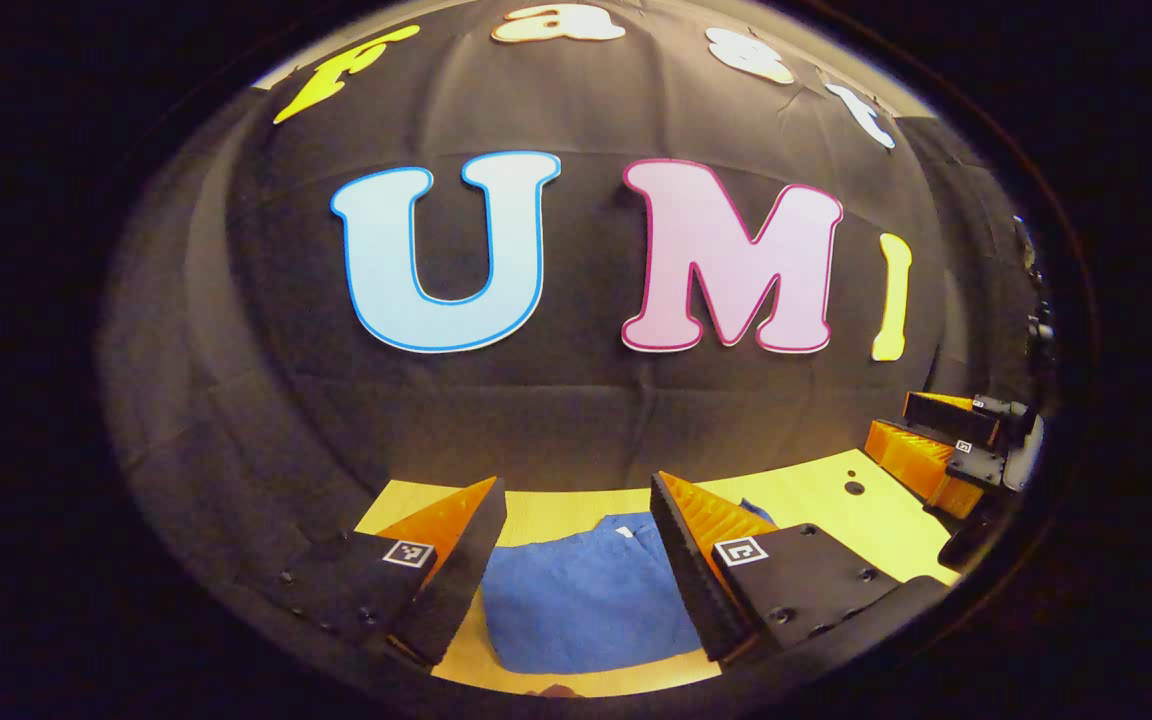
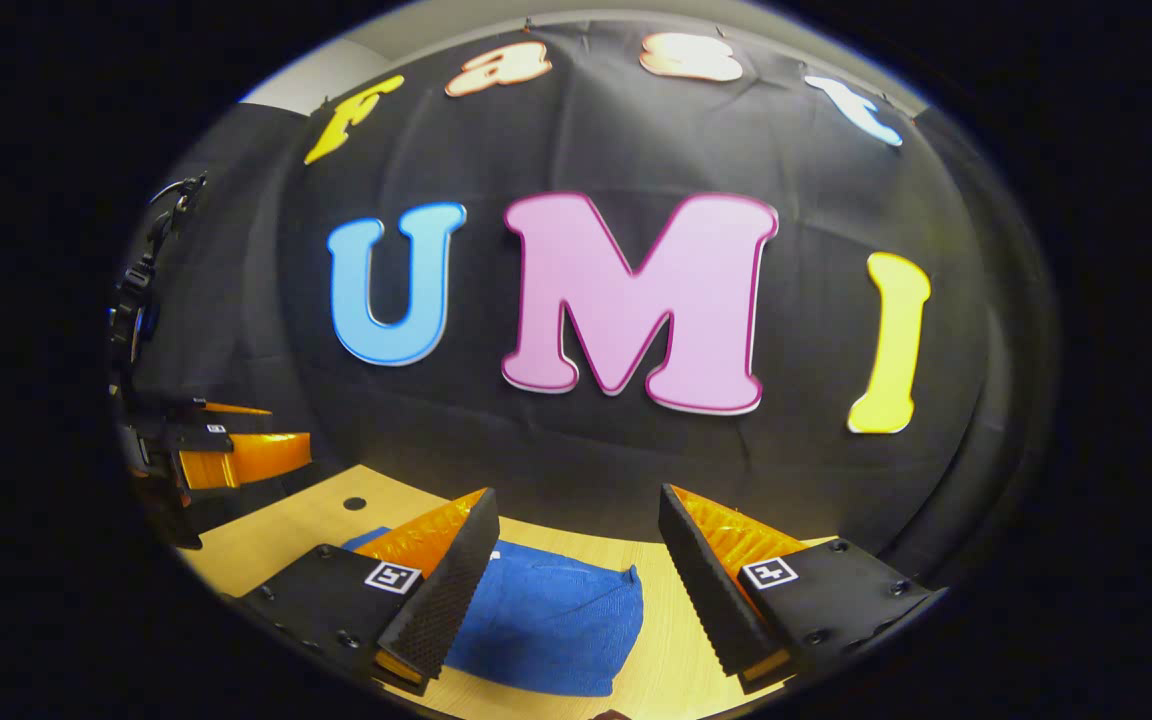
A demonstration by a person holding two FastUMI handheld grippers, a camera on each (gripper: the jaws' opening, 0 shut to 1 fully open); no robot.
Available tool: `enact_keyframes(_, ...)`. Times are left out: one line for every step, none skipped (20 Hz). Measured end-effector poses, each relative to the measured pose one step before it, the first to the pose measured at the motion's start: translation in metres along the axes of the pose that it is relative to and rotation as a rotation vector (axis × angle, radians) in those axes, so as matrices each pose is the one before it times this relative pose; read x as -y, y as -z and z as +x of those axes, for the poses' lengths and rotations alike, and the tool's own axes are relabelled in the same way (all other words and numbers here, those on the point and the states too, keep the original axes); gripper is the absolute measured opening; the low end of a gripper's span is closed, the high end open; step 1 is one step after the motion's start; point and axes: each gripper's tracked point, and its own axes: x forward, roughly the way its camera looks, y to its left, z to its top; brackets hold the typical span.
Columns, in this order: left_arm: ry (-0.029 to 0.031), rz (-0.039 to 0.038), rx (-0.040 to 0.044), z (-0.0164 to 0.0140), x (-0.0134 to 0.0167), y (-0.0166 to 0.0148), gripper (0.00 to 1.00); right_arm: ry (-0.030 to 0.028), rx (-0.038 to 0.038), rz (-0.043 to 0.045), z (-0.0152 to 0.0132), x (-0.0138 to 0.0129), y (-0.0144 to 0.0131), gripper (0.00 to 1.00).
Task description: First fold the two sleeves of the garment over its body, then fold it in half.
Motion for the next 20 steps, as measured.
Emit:
enact_keyframes(0.00607, -0.01573, 0.01649, -0.02406, 0.00623, 0.00058, 0.84, 0.00495, 0.02029, 0.01175, -0.02208, -0.00748, -0.00854, 1.0)
enact_keyframes(0.01207, -0.01066, 0.02681, -0.02601, 0.00681, -0.00126, 0.86, 0.00608, 0.02639, 0.00658, -0.02374, -0.00767, -0.01032, 1.0)
enact_keyframes(0.00515, -0.00795, 0.0252, -0.02263, 0.00429, 0.00094, 0.84, -0.00751, 0.03283, 0.00272, -0.02285, -0.00971, -0.00973, 0.97)
enact_keyframes(0.00446, 0.00054, 0.05094, -0.02286, 0.00356, -0.0031, 0.84, 0.00045, 0.01777, -0.00167, -0.02469, -0.0083, -0.0078, 1.0)
enact_keyframes(0.00177, 0.00679, 0.02162, -0.02318, 0.00102, 0.002, 0.84, 0.0057, 0.00461, -0.00417, -0.02813, -0.00806, -0.005, 0.95)
enact_keyframes(0.00359, 0.01629, 0.01326, -0.02425, 0.00104, 0.00052, 0.83, 0.00135, -0.00099, -0.00386, -0.02542, -0.00948, -0.00056, 0.99)
enact_keyframes(0.00105, 0.01895, 0.00442, -0.02442, 0.00231, 0.00134, 0.83, -0.00115, -0.00087, 0.00343, -0.02398, -0.00857, -0.00121, 0.99)
enact_keyframes(-0.01101, 0.01094, -0.00078, -0.02349, -0.00069, 0.00056, 0.84, -0.00287, -0.00646, 0.01005, -0.02076, -0.00816, -0.0003, 0.99)
enact_keyframes(-0.00186, -0.00496, 0.00606, -0.02186, 0.00024, -0.00019, 0.84, -0.00101, -0.00894, 0.01298, -0.0179, -0.00732, 0.00111, 0.95)
enact_keyframes(0.00492, -0.01103, 0.00926, -0.01997, 0.00229, -0.00194, 0.82, 0.0084, -0.00615, 0.00707, -0.01677, -0.00358, 0.00045, 0.95)
enact_keyframes(-0.00578, -0.01132, 0.00686, -0.01827, -0.00094, -0.00125, 0.82, 0.01289, 0.00098, -0.00253, -0.01381, -0.00098, -0.00227, 0.95)
enact_keyframes(-0.00676, -0.01087, 0.00139, -0.01529, -0.00173, 0.00073, 0.83, 0.01793, 0.01063, -0.01021, -0.01302, 0.00013, -0.00339, 0.99)
enact_keyframes(-0.0039, -0.00905, -0.00649, -0.01465, -0.00124, 0.00315, 0.82, 0.01776, 0.01512, -0.0054, -0.01125, 0.00143, -0.00611, 0.95)
enact_keyframes(-0.00596, -0.00717, -0.01459, -0.01166, -0.00129, 0.0042, 0.82, 0.00825, 0.00997, -0.00414, -0.01079, -0.00164, -0.00452, 0.95)
enact_keyframes(-0.00247, -0.00757, -0.00646, -0.00861, 0.00019, 0.00262, 0.82, 0.00218, 0.00614, -0.00063, -0.01093, -0.00258, -0.00389, 0.99)
enact_keyframes(-0.00129, -0.00299, -0.00301, -0.00735, -0.00035, 0.00026, 0.83, 0.0037, 0.00772, -0.00545, -0.00814, -0.00002, -0.00456, 0.99)
enact_keyframes(-0.00733, -0.00124, -0.00321, -0.00688, -0.00211, 0.00032, 0.83, 0.0058, 0.00064, -0.00758, -0.00708, 0.00142, -0.00208, 0.99)
enact_keyframes(-0.00436, -0.00066, 0.00553, 0.00069, -0.00176, -0.00098, 0.84, 0.00175, 0.00741, -0.00725, -0.00574, -0.00043, -0.00392, 0.99)
enact_keyframes(-0.00384, -0.00124, 0.0058, -0.00044, 0.00039, -0.00161, 0.82, -0.00104, 0.00558, -0.00439, -0.00577, -0.00037, -0.00254, 0.95)
enact_keyframes(-0.0023, -0.0031, 0.00247, -0.00113, 0.00018, -0.0013, 0.8, 0.00162, 0.00224, -0.00438, -0.00314, 0.00064, -0.00183, 0.99)
